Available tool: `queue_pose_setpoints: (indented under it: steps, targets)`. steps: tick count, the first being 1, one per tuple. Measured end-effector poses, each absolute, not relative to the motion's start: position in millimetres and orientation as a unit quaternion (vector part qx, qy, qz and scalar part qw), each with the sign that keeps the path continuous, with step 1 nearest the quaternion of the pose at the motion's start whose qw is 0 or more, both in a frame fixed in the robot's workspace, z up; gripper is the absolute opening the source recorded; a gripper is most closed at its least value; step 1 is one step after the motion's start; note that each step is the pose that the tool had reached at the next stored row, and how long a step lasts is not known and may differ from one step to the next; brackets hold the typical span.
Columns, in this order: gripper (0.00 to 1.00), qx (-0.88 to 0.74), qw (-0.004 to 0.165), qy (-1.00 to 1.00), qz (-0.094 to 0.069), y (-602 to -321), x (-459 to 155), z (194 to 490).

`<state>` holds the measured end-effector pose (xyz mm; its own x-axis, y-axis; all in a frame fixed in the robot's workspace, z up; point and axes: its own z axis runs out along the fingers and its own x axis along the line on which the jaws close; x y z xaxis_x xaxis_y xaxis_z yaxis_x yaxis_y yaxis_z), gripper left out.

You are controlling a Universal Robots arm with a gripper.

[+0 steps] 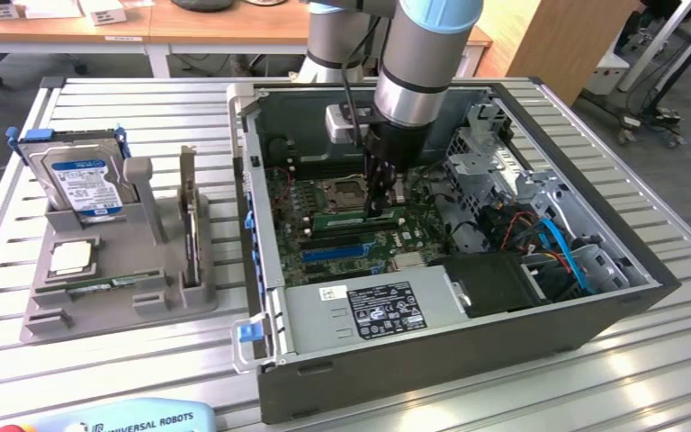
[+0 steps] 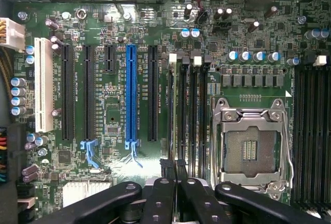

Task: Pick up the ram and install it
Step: 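Insert the ram into the slot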

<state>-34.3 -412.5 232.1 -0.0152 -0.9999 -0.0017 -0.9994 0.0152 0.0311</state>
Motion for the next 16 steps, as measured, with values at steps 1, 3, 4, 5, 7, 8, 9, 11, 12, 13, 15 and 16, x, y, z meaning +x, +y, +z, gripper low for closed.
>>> queue_pose_setpoints:
  steps: [1, 3, 4, 5, 7, 8, 9, 11, 12, 13, 15, 16]
  targets:
    - [0.11, 0.702, 0.010, -0.712, -0.012, -412.5, -34.3, 232.1]
    - [0.11, 0.702, 0.010, -0.712, -0.012, -412.5, -34.3, 231.5]
    - [0.11, 0.702, 0.010, -0.712, -0.012, -412.5, -34.3, 231.5]
    - [0.11, 0.702, 0.010, -0.712, -0.012, -412.5, -34.3, 231.5]
    - [0.11, 0.702, 0.010, -0.712, -0.012, -412.5, -34.3, 231.3]
    - [0.11, 0.702, 0.010, -0.712, -0.012, -412.5, -34.3, 231.0]
    - [0.11, 0.702, 0.010, -0.712, -0.012, -412.5, -34.3, 230.7]
    - [0.11, 0.702, 0.010, -0.712, -0.012, -412.5, -34.3, 230.7]
    - [0.11, 0.702, 0.010, -0.712, -0.012, -412.5, -34.3, 230.3]
    - [0.11, 0.702, 0.010, -0.712, -0.012, -412.5, -34.3, 230.3]
    - [0.11, 0.702, 0.010, -0.712, -0.012, -412.5, -34.3, 230.3]
    - [0.11, 0.702, 0.010, -0.712, -0.012, -412.5, -34.3, 230.2]
